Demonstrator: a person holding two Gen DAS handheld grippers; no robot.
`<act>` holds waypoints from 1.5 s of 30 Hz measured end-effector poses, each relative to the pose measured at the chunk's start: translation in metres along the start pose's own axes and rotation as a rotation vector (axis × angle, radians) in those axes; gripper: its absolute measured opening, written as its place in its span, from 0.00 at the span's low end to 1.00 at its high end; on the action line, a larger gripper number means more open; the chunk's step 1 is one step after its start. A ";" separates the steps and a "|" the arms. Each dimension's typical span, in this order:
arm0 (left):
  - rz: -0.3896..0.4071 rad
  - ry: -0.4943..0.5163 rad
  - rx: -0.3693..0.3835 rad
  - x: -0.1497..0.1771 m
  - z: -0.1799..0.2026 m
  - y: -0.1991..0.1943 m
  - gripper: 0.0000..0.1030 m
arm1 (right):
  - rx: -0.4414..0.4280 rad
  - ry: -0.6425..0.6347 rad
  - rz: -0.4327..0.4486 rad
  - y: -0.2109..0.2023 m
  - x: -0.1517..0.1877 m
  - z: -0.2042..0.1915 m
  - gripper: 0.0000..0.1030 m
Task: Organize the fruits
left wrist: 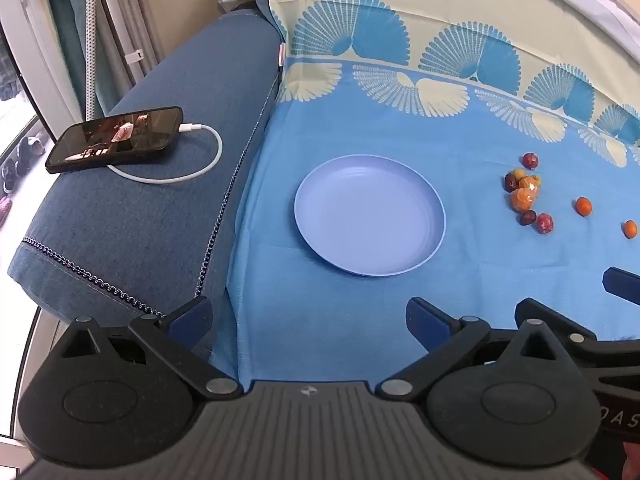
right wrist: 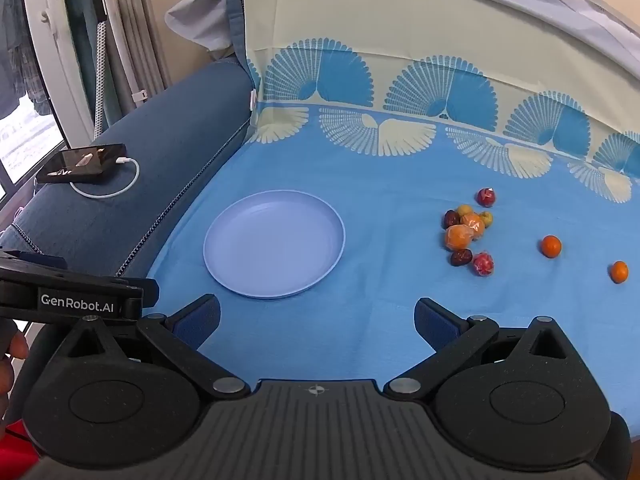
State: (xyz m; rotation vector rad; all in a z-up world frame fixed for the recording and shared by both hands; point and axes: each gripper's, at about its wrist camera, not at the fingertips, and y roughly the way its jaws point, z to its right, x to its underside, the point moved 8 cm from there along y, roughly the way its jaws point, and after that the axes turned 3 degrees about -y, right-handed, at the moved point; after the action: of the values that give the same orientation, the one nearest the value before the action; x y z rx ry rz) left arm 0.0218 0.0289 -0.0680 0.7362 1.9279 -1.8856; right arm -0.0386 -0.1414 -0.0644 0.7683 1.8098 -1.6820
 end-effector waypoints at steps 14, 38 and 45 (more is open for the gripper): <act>-0.005 0.007 -0.003 0.001 0.002 0.001 1.00 | 0.007 0.000 0.000 0.001 0.001 -0.001 1.00; -0.022 0.030 -0.029 -0.002 0.002 0.005 1.00 | -0.028 0.035 -0.002 0.012 -0.002 -0.001 1.00; -0.042 0.049 -0.033 -0.005 0.011 0.009 1.00 | -0.011 0.108 0.044 0.018 -0.003 0.019 1.00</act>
State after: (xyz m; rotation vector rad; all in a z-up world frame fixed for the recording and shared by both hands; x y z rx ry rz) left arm 0.0301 0.0175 -0.0727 0.7441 2.0140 -1.8725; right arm -0.0231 -0.1597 -0.0765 0.9028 1.8595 -1.6290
